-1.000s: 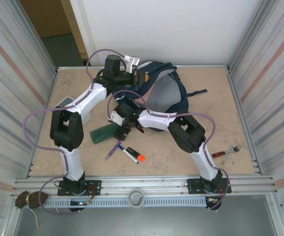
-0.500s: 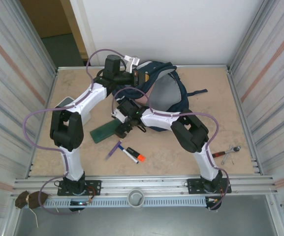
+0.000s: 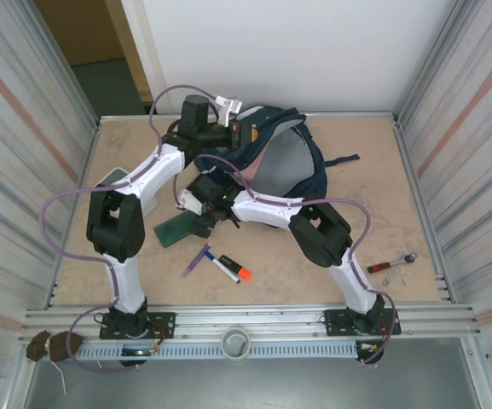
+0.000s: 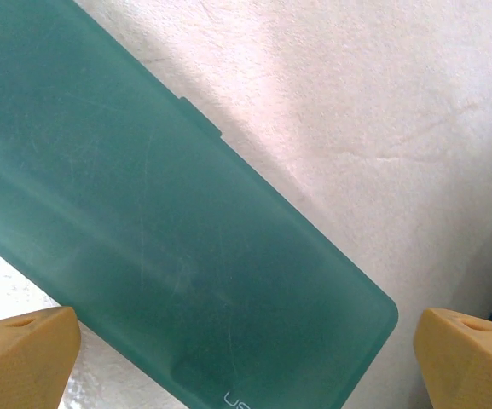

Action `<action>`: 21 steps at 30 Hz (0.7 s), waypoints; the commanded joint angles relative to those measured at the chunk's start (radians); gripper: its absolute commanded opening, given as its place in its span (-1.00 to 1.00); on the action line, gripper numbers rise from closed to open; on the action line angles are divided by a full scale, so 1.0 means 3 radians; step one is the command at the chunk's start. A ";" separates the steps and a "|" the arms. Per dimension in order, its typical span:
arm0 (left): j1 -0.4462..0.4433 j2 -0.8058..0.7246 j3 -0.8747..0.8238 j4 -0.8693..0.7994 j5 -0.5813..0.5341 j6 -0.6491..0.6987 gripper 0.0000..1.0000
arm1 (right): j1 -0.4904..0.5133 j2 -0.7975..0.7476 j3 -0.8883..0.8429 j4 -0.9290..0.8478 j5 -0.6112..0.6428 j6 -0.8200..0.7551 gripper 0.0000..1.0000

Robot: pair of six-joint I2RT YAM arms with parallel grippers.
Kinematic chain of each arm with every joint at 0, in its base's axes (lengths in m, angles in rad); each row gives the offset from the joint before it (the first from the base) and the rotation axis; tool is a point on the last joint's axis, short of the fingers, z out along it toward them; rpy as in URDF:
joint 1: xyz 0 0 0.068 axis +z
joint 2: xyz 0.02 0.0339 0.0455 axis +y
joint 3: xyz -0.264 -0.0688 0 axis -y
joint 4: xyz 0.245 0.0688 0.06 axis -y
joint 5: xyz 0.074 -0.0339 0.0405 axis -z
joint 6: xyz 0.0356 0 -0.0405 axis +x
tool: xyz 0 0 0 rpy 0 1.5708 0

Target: Pack the student bag

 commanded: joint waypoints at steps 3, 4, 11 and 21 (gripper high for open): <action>0.0035 -0.0035 0.0190 0.0107 0.0112 0.0088 -1.00 | 0.0009 0.0237 0.0267 -0.0319 -0.0224 -0.0342 0.98; 0.0036 -0.0029 0.0199 0.0110 0.0117 0.0086 -1.00 | 0.0010 0.0247 0.0299 -0.0340 -0.0283 -0.0368 0.98; 0.0040 0.0005 0.0228 0.0077 0.0129 0.0087 -1.00 | 0.0010 0.0614 0.0877 -0.0701 -0.0492 -0.0565 0.98; 0.0047 0.0017 0.0254 0.0022 0.0141 0.0125 -1.00 | 0.0001 0.0979 0.1438 -0.1134 -0.0469 -0.0695 0.99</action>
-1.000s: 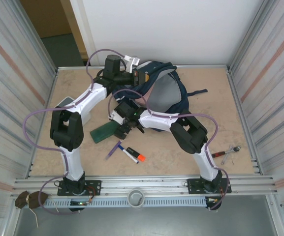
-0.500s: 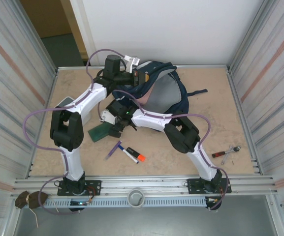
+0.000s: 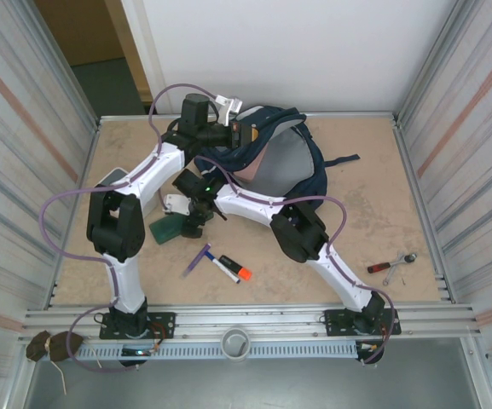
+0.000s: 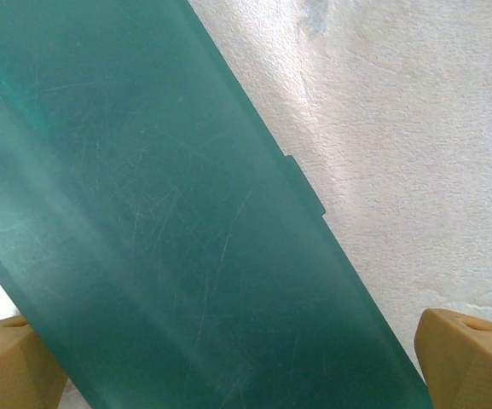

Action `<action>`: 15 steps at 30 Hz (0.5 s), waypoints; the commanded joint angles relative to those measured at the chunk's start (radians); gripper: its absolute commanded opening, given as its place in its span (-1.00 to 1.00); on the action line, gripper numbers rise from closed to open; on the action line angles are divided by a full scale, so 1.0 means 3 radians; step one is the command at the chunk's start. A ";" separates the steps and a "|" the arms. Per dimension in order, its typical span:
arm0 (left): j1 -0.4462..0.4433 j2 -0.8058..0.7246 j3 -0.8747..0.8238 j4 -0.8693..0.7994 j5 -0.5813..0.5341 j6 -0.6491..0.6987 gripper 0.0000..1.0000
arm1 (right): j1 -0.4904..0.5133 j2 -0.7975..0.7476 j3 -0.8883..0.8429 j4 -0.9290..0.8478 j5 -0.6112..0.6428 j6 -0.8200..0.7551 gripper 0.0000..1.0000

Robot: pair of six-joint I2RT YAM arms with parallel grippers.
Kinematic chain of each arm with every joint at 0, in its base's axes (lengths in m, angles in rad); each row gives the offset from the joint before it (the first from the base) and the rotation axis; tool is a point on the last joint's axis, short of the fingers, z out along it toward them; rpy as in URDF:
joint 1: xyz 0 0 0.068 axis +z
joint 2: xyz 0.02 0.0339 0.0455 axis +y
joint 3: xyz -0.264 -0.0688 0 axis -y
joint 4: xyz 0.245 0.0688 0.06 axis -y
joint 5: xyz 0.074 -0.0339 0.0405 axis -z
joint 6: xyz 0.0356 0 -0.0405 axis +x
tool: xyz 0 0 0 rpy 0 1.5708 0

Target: Pack the student bag

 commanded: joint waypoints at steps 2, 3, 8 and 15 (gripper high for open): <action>0.0050 0.0008 0.0176 0.0141 0.0135 0.0078 -1.00 | -0.0025 0.0147 0.0186 -0.0444 -0.0022 -0.0089 0.97; 0.0047 0.0008 0.0176 0.0137 0.0132 0.0076 -1.00 | -0.0048 0.0133 0.0181 -0.0488 -0.0025 -0.0077 0.94; 0.0055 0.0013 0.0176 0.0134 0.0134 0.0079 -1.00 | -0.0177 -0.0064 0.0026 -0.0778 -0.0019 0.0057 0.72; 0.0062 0.0017 0.0169 0.0128 0.0145 0.0085 -1.00 | -0.0429 -0.0679 -0.0871 -0.0692 -0.0158 0.0369 0.56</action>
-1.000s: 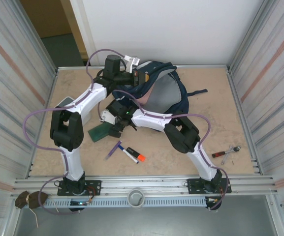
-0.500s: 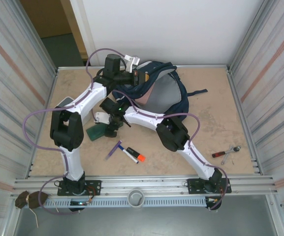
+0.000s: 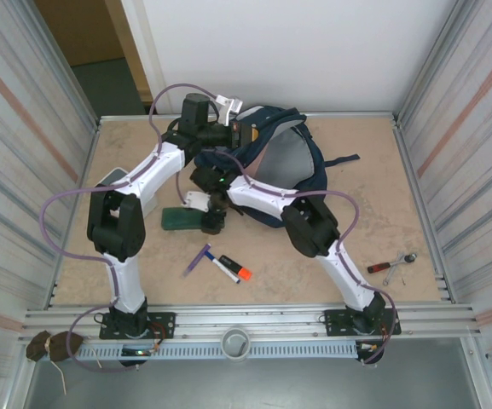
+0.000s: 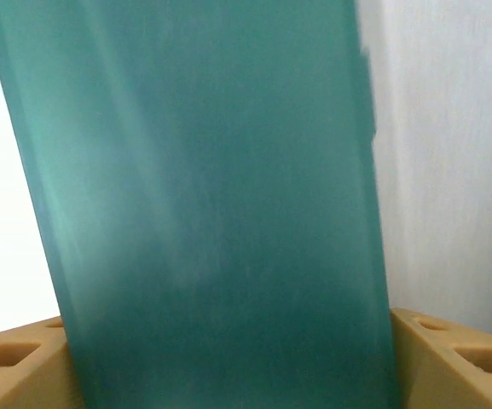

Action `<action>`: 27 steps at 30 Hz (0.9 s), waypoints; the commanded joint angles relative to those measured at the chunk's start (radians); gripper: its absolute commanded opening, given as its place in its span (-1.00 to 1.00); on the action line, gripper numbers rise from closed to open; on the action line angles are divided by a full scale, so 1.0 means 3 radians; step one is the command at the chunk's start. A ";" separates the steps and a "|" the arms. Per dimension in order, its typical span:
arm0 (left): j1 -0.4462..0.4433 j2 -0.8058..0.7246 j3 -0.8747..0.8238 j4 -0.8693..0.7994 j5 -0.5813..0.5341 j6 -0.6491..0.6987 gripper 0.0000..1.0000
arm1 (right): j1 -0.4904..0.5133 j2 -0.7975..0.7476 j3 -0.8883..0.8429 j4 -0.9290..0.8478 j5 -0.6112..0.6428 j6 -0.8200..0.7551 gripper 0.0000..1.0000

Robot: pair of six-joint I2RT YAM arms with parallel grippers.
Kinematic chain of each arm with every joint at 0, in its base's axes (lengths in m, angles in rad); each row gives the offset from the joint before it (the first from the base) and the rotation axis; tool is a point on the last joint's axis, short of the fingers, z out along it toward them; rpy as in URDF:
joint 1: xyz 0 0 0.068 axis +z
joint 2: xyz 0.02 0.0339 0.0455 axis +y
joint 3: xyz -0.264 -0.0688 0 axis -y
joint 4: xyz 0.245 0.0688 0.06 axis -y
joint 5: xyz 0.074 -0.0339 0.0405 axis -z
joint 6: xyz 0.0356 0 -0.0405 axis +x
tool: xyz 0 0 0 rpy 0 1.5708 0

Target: Pack the student bag

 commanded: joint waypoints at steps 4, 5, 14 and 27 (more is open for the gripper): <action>0.0059 0.0026 0.0159 0.0169 0.0124 0.0054 -1.00 | -0.0166 -0.0345 -0.0438 -0.0095 -0.0365 0.0331 0.65; 0.0062 0.0033 0.0159 0.0174 0.0130 0.0045 -1.00 | -0.0160 -0.0325 -0.0446 -0.0058 -0.0398 0.0339 0.66; 0.0062 0.0061 0.0190 0.0162 0.0119 0.0004 -1.00 | -0.0150 -0.0366 -0.0583 0.0203 -0.0370 0.0458 0.14; 0.0086 0.0138 0.0427 0.0085 0.0108 -0.0045 -1.00 | -0.0268 -0.2322 -0.2218 0.0511 -0.0403 0.1415 -0.35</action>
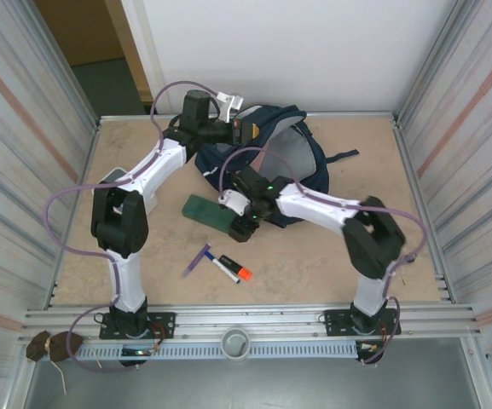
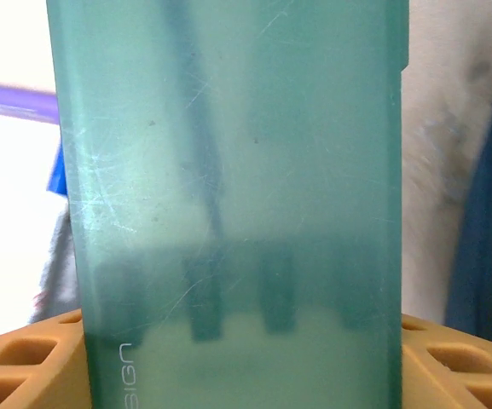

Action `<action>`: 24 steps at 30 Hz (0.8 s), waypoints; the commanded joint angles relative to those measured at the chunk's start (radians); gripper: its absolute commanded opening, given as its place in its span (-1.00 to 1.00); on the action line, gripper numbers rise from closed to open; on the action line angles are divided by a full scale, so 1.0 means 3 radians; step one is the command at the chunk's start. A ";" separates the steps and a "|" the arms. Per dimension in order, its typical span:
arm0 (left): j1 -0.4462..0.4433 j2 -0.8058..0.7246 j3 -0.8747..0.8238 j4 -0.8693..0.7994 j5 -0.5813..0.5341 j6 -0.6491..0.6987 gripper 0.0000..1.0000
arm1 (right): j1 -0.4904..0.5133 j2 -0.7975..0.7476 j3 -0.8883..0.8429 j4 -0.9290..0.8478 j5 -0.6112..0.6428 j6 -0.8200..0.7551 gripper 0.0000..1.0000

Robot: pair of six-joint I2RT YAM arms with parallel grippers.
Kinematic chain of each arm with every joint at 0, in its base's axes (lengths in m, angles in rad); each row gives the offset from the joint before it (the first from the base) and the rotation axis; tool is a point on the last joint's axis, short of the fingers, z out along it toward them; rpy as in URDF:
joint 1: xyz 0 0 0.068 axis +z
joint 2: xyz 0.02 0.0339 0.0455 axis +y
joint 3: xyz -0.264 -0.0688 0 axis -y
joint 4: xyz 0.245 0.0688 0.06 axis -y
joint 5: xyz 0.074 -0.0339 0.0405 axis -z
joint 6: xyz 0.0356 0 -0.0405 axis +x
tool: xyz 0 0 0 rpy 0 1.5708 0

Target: Pack the student bag

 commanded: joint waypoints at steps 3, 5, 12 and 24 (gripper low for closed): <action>0.0073 -0.0011 0.0220 0.0169 0.0045 -0.0015 -1.00 | -0.0229 -0.0847 -0.0545 -0.0192 -0.0018 0.0745 -0.37; 0.0072 -0.0007 0.0236 0.0170 0.0047 -0.0019 -1.00 | -0.0399 -0.1147 -0.0751 -0.0337 -0.0022 0.0930 -0.38; 0.0073 0.0019 0.0258 0.0146 0.0109 -0.0010 -1.00 | -0.1268 -0.1737 -0.0968 -0.0579 -0.0033 0.1433 -0.43; 0.0055 0.0039 0.0266 0.0210 0.0273 -0.0097 -1.00 | -0.1581 -0.0124 0.0610 -0.0622 0.0236 0.1787 -0.41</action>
